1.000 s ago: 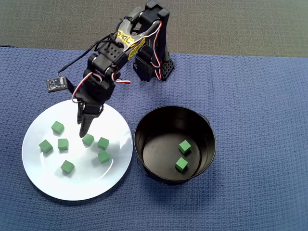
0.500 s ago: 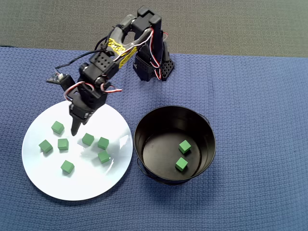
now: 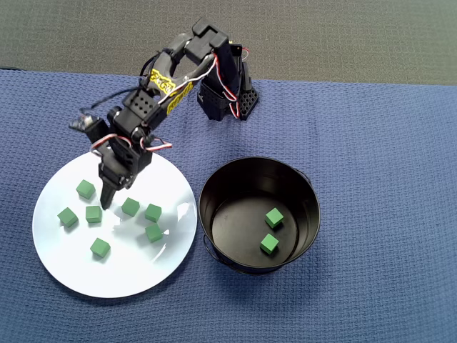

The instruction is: Pick up the green cubes from the white plate and place them in the black recipient

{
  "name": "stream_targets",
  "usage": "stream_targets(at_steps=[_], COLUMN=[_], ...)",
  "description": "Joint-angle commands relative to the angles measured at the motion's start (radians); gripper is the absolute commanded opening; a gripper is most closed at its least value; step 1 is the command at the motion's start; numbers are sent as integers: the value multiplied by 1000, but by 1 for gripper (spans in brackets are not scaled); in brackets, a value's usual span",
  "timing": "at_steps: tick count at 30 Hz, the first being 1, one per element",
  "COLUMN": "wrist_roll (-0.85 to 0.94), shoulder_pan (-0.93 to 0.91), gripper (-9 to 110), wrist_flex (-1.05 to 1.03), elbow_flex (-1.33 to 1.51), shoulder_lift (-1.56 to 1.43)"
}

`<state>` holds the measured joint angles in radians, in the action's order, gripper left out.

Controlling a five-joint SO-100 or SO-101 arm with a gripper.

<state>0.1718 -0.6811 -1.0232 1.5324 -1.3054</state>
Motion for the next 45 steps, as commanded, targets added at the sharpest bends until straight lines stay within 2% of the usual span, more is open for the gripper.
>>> stream_targets(at_steps=[1, 19, 30, 42, 45], wrist_roll=[51, 86, 103, 110, 114], shoulder_pan=[35, 52, 46, 49, 48], gripper=[27, 20, 20, 1, 0], wrist_flex=[-12, -12, -11, -9, -8], elbow_flex=[-81, -92, -126, -120, -118], shoulder_lift=[12, 87, 126, 121, 121])
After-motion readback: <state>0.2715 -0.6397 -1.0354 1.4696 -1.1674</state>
